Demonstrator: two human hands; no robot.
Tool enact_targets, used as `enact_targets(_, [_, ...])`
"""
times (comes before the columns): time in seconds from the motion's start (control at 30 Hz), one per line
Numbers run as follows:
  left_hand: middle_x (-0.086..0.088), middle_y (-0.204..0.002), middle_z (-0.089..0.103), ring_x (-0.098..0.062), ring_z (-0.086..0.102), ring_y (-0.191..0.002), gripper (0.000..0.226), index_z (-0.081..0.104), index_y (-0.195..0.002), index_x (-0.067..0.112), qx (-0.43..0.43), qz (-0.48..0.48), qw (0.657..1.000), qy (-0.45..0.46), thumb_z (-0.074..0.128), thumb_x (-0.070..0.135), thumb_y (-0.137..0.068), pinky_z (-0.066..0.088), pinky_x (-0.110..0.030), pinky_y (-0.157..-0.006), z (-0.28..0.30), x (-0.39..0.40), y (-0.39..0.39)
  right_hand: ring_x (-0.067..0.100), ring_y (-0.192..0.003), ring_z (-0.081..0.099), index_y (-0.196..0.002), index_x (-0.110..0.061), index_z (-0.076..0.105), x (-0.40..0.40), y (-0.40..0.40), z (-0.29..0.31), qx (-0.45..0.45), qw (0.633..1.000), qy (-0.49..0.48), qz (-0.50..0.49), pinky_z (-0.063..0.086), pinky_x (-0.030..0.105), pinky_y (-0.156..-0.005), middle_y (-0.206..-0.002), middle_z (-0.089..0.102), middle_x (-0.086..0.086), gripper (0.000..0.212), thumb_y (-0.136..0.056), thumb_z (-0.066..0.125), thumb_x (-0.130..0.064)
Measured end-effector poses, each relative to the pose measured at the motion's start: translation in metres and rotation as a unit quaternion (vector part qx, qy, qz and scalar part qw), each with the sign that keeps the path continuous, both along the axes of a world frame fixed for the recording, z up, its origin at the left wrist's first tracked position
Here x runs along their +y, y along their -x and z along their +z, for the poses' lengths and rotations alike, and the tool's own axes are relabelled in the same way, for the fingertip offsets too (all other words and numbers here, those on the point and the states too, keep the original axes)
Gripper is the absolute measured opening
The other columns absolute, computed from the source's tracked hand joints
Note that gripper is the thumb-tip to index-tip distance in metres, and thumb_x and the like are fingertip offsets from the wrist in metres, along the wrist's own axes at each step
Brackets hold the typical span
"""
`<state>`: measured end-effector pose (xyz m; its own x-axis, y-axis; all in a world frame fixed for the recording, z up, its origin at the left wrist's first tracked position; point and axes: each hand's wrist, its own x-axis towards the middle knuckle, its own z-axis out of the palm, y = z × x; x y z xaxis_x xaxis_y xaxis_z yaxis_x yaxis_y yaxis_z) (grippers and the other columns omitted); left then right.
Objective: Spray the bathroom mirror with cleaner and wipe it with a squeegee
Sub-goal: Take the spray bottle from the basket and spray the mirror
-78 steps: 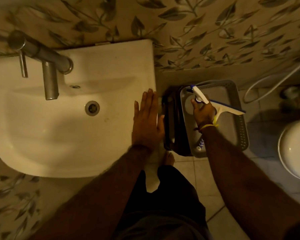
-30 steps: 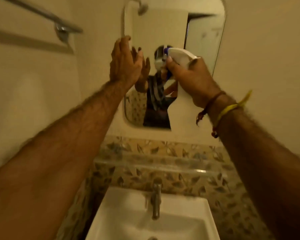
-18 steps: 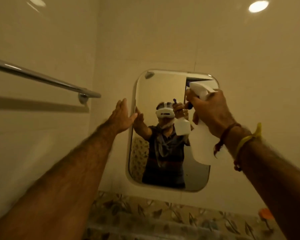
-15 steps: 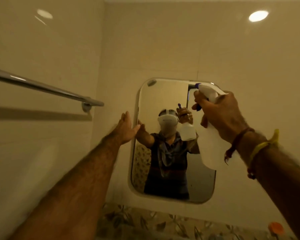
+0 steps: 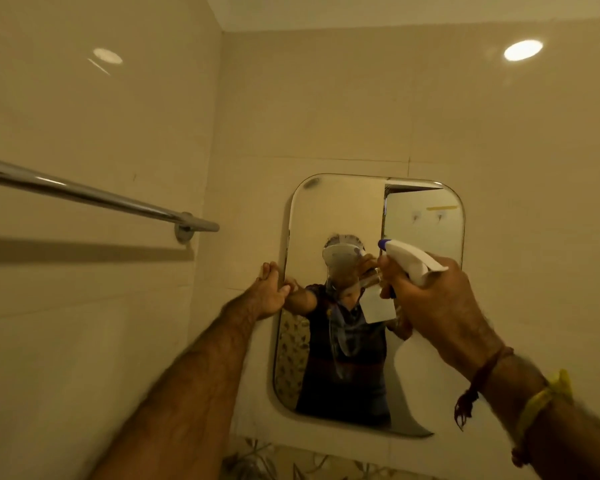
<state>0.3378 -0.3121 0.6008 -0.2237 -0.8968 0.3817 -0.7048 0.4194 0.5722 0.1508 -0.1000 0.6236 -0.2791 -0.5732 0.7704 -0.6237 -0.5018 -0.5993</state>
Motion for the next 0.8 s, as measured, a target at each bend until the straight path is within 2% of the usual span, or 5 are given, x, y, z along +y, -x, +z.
enact_targets(0.33, [-0.010, -0.163, 0.013, -0.032, 0.026, -0.145, 0.064, 0.001, -0.157, 0.019, -0.044, 0.029, 0.998, -0.029, 0.035, 0.036, -0.105, 0.026, -0.045, -0.117, -0.075, 0.010, -0.001, 0.017, -0.072, 0.064, -0.119, -0.013, 0.058, -0.003, -0.010, -0.083, 0.016, 0.992, -0.122, 0.000, 0.046, 0.017, -0.046, -0.093, 0.067, 0.008, 0.040, -0.087, 0.065, -0.036])
enact_targets(0.47, [-0.015, -0.161, 0.018, -0.034, 0.026, -0.145, 0.067, -0.002, -0.157, 0.020, -0.063, 0.029, 0.995, -0.074, 0.035, 0.038, -0.104, 0.026, -0.046, -0.117, -0.102, 0.013, 0.007, 0.015, -0.057, 0.061, -0.113, -0.021, 0.057, -0.006, -0.018, -0.116, 0.047, 0.985, -0.163, 0.016, 0.046, 0.017, -0.038, -0.089, 0.065, 0.007, 0.030, -0.088, 0.065, -0.036])
enact_targets(0.57, [-0.017, -0.162, 0.013, -0.036, 0.017, -0.147, 0.068, -0.004, -0.156, 0.017, -0.092, 0.023, 0.990, -0.103, 0.035, 0.037, -0.104, 0.022, -0.048, -0.118, -0.118, 0.014, 0.004, 0.014, -0.053, 0.060, -0.111, -0.020, 0.063, -0.012, -0.016, -0.144, 0.087, 0.973, -0.212, 0.003, 0.051, 0.024, -0.044, -0.082, 0.066, 0.001, 0.029, -0.088, 0.066, -0.038])
enact_targets(0.67, [-0.011, -0.164, -0.002, -0.034, -0.003, -0.150, 0.070, -0.005, -0.156, 0.017, -0.117, 0.019, 0.987, -0.111, 0.038, 0.032, -0.104, 0.013, -0.052, -0.120, -0.130, 0.014, 0.001, 0.007, -0.061, 0.059, -0.107, -0.015, 0.067, -0.017, -0.006, -0.169, 0.117, 0.959, -0.254, -0.050, 0.045, 0.017, -0.048, -0.073, 0.061, -0.008, 0.034, -0.086, 0.067, -0.042])
enact_targets(0.8, [-0.007, -0.163, -0.014, -0.032, -0.013, -0.149, 0.076, -0.012, -0.155, 0.019, -0.059, 0.060, 0.996, -0.008, 0.043, 0.027, -0.102, 0.008, -0.055, -0.120, -0.116, 0.017, 0.006, 0.015, -0.064, 0.064, -0.100, -0.019, 0.064, -0.019, 0.015, -0.167, 0.104, 0.963, -0.234, -0.080, 0.059, 0.033, -0.059, -0.071, 0.059, -0.009, 0.025, -0.088, 0.065, -0.041])
